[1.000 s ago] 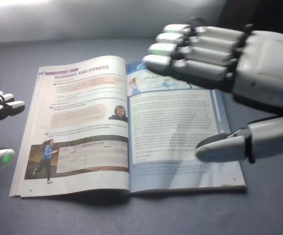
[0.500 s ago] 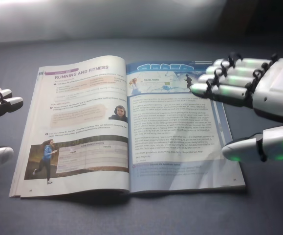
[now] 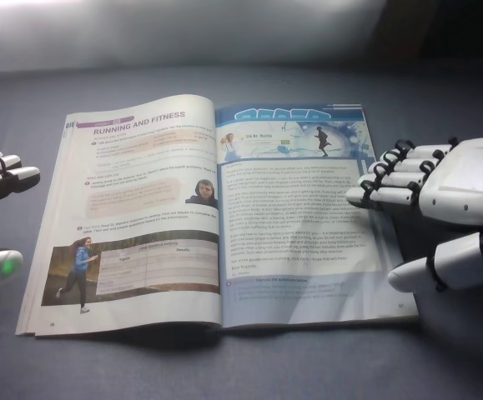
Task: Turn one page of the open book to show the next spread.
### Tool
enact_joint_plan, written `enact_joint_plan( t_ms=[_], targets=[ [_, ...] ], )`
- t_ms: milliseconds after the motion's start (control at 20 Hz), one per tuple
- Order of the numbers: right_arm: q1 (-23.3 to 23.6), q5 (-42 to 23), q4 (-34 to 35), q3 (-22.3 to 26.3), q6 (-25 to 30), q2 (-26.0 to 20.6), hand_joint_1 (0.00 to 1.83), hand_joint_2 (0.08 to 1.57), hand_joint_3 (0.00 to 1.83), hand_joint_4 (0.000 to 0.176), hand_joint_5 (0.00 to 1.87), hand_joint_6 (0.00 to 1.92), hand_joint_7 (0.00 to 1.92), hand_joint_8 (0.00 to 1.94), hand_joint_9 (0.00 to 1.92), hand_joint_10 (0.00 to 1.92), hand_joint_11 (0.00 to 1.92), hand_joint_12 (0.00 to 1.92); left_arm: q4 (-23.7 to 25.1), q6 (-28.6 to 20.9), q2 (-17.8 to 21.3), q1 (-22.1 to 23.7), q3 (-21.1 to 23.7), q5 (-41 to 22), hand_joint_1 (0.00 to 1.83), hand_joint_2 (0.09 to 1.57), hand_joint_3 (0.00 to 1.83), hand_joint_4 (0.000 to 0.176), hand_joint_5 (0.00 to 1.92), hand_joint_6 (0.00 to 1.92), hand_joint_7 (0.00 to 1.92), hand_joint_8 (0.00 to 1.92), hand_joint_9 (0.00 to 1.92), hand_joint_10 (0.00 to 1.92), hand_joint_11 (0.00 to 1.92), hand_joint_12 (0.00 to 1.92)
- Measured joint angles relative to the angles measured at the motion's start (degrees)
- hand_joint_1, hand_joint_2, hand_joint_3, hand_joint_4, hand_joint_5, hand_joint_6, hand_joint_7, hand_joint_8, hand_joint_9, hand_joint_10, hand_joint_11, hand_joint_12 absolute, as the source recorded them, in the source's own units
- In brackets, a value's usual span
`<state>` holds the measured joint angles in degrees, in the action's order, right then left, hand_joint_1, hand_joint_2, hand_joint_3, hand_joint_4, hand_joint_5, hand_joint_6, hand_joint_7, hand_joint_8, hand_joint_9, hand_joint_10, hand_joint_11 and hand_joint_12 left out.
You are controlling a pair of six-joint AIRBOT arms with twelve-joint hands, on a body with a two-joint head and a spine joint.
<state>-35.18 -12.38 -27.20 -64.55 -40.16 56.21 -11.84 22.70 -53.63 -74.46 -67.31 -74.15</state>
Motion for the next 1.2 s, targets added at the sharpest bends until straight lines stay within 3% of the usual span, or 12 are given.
enact_joint_plan(
  t_ms=[200,500,550,600,950,1050,1100,1200],
  targets=[
    [0.0,1.6,-1.6,0.0,0.0,1.4,0.02,1.20,0.03,0.000,0.00,0.00,0.00,0.00,0.00,0.00,0.00,0.00,0.0,0.0,0.0,0.0,0.0,0.0,0.42,1.34,0.00,0.018,0.19,0.00,0.10,0.01,0.03,0.01,0.00,0.00],
    [0.0,2.0,-3.5,-0.8,0.0,3.6,0.01,1.21,0.02,0.000,0.00,0.00,0.00,0.00,0.00,0.00,0.00,0.00,0.0,0.0,0.0,0.0,0.0,0.0,0.44,1.34,0.00,0.021,0.19,0.00,0.09,0.00,0.02,0.00,0.00,0.00],
    [0.0,1.9,-3.6,-1.1,0.1,4.0,0.00,1.20,0.01,0.000,0.00,0.00,0.00,0.00,0.00,0.00,0.00,0.00,0.0,0.0,0.0,0.0,0.0,0.0,0.44,1.35,0.00,0.019,0.19,0.00,0.09,0.00,0.01,0.00,0.00,0.00],
    [0.0,1.7,-4.2,-1.4,0.7,4.3,0.02,1.19,0.00,0.000,0.00,0.00,0.00,0.00,0.00,0.00,0.00,0.00,0.0,0.0,0.0,0.0,0.0,0.0,0.44,1.35,0.00,0.004,0.19,0.00,0.09,0.01,0.02,0.00,0.00,0.00],
    [0.4,-0.6,-9.6,-4.1,7.4,7.3,0.00,1.17,0.00,0.000,0.00,0.00,0.00,0.00,0.00,0.00,0.00,0.00,0.0,0.0,0.0,0.0,0.0,0.0,0.41,1.35,0.00,0.028,0.16,0.00,0.05,0.00,0.00,0.00,0.00,0.00],
    [1.5,-0.7,-10.6,-5.0,7.9,9.3,0.00,1.15,0.00,0.000,0.00,0.00,0.00,0.00,0.00,0.00,0.00,0.00,-0.1,0.0,0.0,0.0,0.0,0.0,0.41,1.34,0.00,0.013,0.17,0.01,0.06,0.01,0.00,0.00,0.00,0.00],
    [1.8,-1.2,-10.8,-5.4,8.2,10.4,0.00,1.14,0.00,0.000,0.00,0.00,0.00,0.00,0.00,0.00,0.00,0.00,0.0,0.0,0.0,0.0,0.0,0.0,0.41,1.33,0.00,0.021,0.18,0.01,0.06,0.01,0.00,0.00,0.00,0.00],
    [2.1,-2.8,-11.2,-6.8,9.0,12.7,0.00,1.16,0.00,0.000,0.00,0.00,0.00,0.00,0.00,0.00,0.00,0.00,-0.2,0.0,0.0,0.0,0.0,0.1,0.41,1.33,0.00,0.007,0.19,0.01,0.07,0.01,0.00,0.00,0.00,0.00]
  ],
)
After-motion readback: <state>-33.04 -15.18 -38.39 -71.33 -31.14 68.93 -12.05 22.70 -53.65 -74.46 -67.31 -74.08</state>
